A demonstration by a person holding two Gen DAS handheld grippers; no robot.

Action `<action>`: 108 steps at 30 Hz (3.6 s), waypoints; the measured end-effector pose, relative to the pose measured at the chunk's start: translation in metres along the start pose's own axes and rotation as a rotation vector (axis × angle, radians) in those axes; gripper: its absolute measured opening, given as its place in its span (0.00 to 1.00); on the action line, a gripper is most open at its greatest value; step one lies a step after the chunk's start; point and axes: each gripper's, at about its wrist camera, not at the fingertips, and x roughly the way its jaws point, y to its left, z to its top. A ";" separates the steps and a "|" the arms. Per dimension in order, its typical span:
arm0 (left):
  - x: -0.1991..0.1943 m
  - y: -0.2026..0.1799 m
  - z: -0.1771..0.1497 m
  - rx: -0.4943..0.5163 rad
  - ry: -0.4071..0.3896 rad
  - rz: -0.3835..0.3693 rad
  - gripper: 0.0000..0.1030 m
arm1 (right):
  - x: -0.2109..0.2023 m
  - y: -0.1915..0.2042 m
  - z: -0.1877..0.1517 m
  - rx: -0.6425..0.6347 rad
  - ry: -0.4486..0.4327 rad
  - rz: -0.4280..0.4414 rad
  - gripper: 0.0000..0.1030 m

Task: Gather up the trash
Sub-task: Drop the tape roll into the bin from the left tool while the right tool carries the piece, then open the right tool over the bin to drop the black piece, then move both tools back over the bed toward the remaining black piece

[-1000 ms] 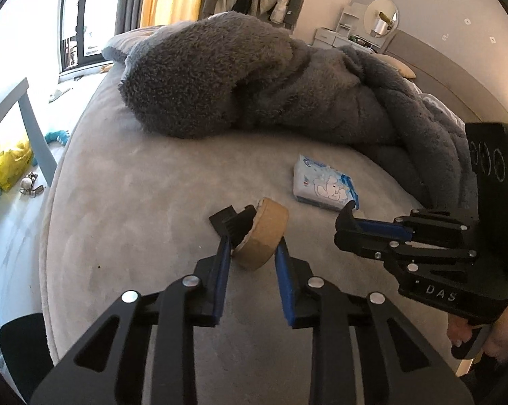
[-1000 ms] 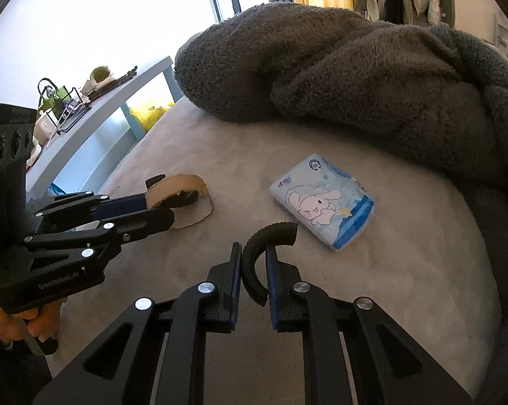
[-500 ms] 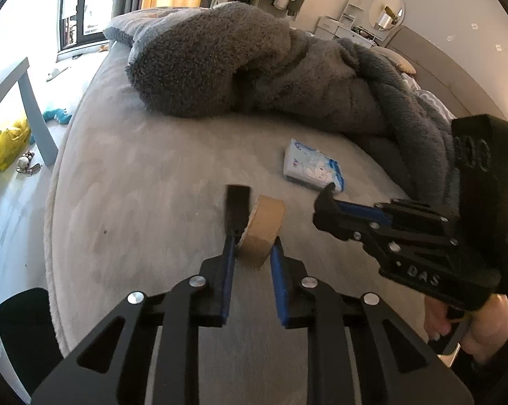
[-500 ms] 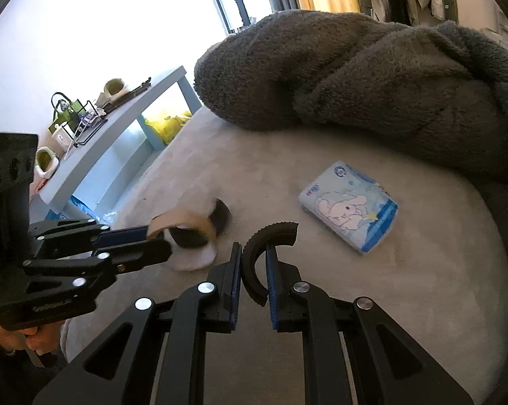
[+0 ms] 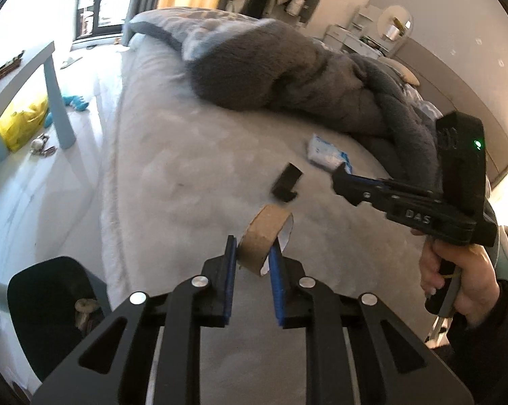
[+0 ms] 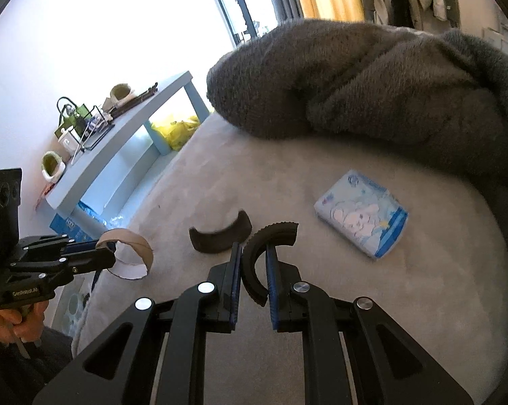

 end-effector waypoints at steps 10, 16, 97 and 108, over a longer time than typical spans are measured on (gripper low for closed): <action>-0.032 -0.008 0.003 0.034 -0.069 0.050 0.20 | -0.011 0.058 0.015 -0.048 -0.058 0.014 0.14; -0.046 0.006 -0.006 0.015 -0.095 0.031 0.20 | -0.005 0.096 0.014 -0.084 -0.058 0.022 0.13; -0.164 0.210 -0.062 -0.226 -0.242 0.266 0.55 | 0.211 0.326 -0.041 -0.296 0.371 0.188 0.66; -0.182 0.166 -0.035 -0.185 -0.341 0.235 0.56 | 0.140 0.301 -0.010 -0.328 0.176 0.164 0.66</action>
